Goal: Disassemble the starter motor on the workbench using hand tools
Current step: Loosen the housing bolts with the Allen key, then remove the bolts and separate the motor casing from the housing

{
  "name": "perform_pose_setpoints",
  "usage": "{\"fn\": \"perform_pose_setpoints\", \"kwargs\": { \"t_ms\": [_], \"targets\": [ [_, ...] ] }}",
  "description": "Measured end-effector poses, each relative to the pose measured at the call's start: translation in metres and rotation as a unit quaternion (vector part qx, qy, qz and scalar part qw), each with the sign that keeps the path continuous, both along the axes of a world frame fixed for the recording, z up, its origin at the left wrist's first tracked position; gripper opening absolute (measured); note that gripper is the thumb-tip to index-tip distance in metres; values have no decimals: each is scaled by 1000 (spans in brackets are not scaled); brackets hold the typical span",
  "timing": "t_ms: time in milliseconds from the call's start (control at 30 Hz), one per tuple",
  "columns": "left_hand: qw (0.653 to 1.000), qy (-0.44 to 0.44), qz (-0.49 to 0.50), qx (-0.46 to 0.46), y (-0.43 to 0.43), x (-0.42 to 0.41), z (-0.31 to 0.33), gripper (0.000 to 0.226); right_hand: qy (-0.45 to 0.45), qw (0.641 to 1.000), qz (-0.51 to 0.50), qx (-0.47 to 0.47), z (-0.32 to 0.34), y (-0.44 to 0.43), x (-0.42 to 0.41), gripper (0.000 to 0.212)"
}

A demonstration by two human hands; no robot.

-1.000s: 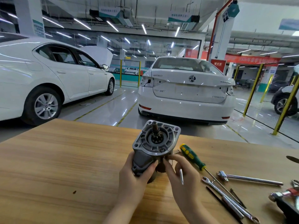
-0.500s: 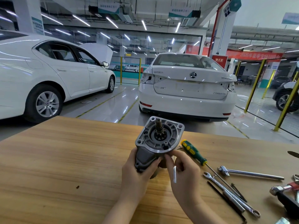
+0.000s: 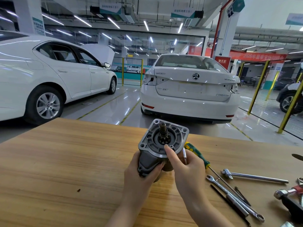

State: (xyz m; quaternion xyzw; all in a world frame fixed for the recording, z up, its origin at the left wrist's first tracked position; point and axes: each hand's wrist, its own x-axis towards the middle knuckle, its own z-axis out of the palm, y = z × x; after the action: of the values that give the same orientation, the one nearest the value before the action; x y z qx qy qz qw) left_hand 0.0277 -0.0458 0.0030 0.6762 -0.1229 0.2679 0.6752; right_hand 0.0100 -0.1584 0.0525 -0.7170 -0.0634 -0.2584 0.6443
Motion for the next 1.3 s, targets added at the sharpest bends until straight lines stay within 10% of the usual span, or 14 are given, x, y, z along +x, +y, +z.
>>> {"fn": "perform_pose_setpoints", "kwargs": {
  "t_ms": [333,667,900,1300],
  "targets": [
    [1000,-20,-3,12,-2,-5,4,36,-213,937,-152,-230,4,-6,2,15],
    [999,-24,16,14,-1,2,-3,40,-158,973,-99,-139,8,-7,4,10],
    [1000,-11,22,13,-1,1,-3,45,-286,953,-52,-79,58,-27,-8,15],
    [999,12,39,13,-2,1,-3,43,133,963,-64,-224,44,-169,43,14]
  ]
}}
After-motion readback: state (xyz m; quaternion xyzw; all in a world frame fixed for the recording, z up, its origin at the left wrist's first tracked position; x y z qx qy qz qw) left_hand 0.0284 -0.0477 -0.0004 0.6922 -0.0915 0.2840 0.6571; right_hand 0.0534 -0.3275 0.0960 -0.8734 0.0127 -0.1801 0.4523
